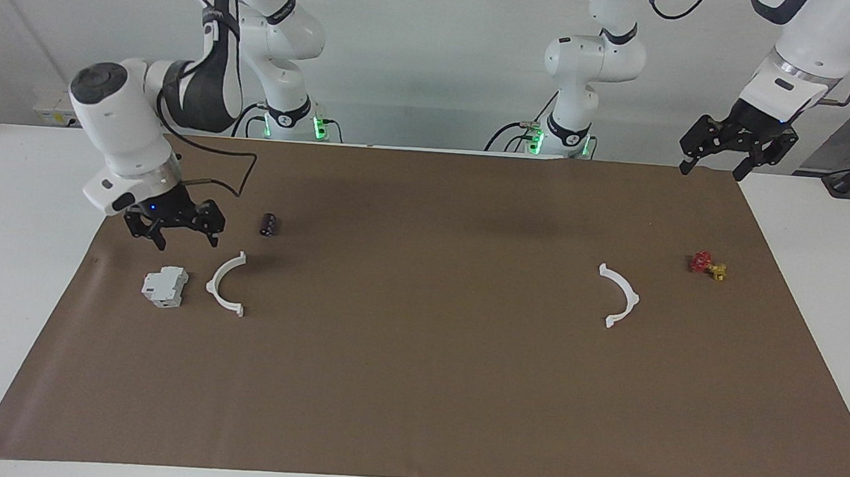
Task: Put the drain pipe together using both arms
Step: 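Reach the right gripper to the white clamp half and grasp it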
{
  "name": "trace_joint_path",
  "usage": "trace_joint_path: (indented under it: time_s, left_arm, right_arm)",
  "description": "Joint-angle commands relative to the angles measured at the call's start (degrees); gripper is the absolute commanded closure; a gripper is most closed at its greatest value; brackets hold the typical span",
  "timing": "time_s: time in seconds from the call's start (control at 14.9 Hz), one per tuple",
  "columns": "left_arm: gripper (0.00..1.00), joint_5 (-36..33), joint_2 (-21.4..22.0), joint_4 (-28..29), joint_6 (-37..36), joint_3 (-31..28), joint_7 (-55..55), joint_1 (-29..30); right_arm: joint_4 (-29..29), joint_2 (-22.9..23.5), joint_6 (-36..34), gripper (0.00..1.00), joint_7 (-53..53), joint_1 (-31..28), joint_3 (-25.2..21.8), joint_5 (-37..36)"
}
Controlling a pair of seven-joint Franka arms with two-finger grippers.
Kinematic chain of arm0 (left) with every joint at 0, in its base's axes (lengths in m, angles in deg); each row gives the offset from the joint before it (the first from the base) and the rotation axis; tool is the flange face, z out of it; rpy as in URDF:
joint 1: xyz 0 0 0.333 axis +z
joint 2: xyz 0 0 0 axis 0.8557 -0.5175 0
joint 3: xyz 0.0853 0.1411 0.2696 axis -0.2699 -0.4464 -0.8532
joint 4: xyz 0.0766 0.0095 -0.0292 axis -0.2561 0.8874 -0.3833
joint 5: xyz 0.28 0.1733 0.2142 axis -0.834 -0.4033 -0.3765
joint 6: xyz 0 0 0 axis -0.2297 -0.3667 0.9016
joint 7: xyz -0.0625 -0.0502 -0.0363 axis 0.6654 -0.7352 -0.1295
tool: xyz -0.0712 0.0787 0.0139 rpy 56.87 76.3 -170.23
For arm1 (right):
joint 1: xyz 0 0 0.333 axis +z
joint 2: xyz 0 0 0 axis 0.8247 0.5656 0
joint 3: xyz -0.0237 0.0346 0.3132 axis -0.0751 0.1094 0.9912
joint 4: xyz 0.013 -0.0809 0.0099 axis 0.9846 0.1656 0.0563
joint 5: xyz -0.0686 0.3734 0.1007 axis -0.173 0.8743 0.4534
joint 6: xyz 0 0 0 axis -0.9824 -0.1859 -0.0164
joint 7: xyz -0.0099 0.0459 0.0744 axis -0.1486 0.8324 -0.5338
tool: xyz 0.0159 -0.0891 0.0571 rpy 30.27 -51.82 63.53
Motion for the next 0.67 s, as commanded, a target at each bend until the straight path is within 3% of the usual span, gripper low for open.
trace_joint_path:
  time_s: [0.0,0.2,0.61]
  left_arm:
    - [0.0,0.5,-0.4,-0.8,-0.9,0.3,-0.2,0.8]
    - [0.0,0.4,-0.4,-0.7,-0.9,0.3,-0.2,0.8]
    - [0.0,0.4,-0.4,-0.7,-1.0,0.4,-0.2,0.8]
  right_arm:
    - [-0.3,5.2,5.5,0.0,4.5,-0.3,0.3,1.4]
    - [4.1,5.8,10.8,0.0,6.0,-0.3,0.6,1.6]
    - [7.6,5.3,11.5,0.08,10.0,-0.6,1.1,1.7]
